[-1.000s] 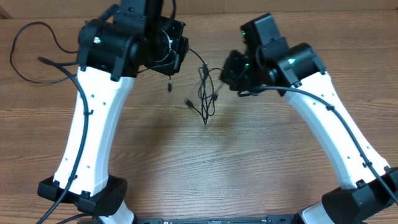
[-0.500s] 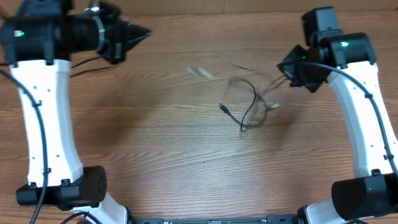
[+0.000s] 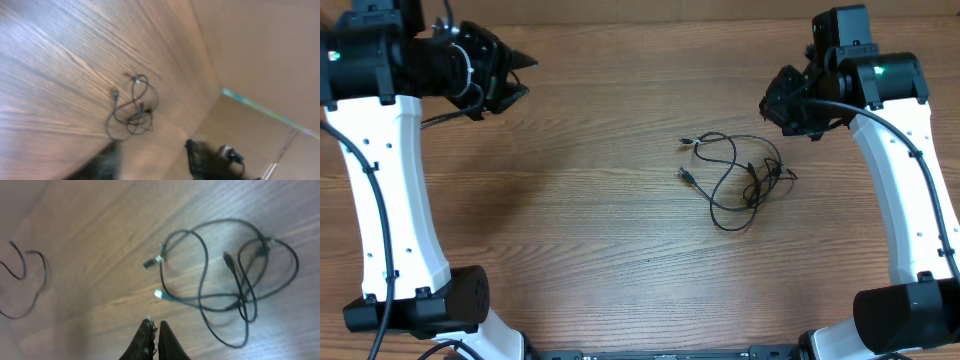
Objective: Untangle cables
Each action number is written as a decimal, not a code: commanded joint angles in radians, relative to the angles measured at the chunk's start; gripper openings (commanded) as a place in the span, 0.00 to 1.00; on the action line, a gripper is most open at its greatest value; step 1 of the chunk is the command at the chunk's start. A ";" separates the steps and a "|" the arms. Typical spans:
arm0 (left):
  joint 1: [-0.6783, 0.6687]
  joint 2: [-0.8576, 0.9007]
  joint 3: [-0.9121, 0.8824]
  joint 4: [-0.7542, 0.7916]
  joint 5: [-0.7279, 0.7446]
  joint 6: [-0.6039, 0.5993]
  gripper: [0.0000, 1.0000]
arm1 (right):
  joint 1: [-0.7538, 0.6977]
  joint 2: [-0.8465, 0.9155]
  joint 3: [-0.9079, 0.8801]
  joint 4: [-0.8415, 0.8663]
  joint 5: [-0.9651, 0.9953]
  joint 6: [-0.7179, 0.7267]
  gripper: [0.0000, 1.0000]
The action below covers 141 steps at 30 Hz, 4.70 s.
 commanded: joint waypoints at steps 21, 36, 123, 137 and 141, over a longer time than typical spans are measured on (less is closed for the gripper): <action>-0.275 0.006 0.001 -0.020 -0.369 0.449 1.00 | -0.016 0.006 -0.412 0.050 0.112 -0.022 0.54; -0.282 0.009 0.001 -0.018 -0.369 0.449 1.00 | -0.014 0.008 -0.533 0.248 0.037 0.084 0.42; -0.282 0.010 0.001 -0.021 -0.369 0.435 1.00 | 0.288 0.152 -0.373 0.360 0.231 -0.448 0.94; -0.282 0.010 0.001 -0.021 -0.369 0.435 1.00 | 0.238 0.239 -0.378 0.277 0.314 -0.438 0.71; -0.282 0.010 0.001 -0.022 -0.369 0.435 1.00 | 0.208 0.240 -0.381 0.262 0.324 -0.438 0.63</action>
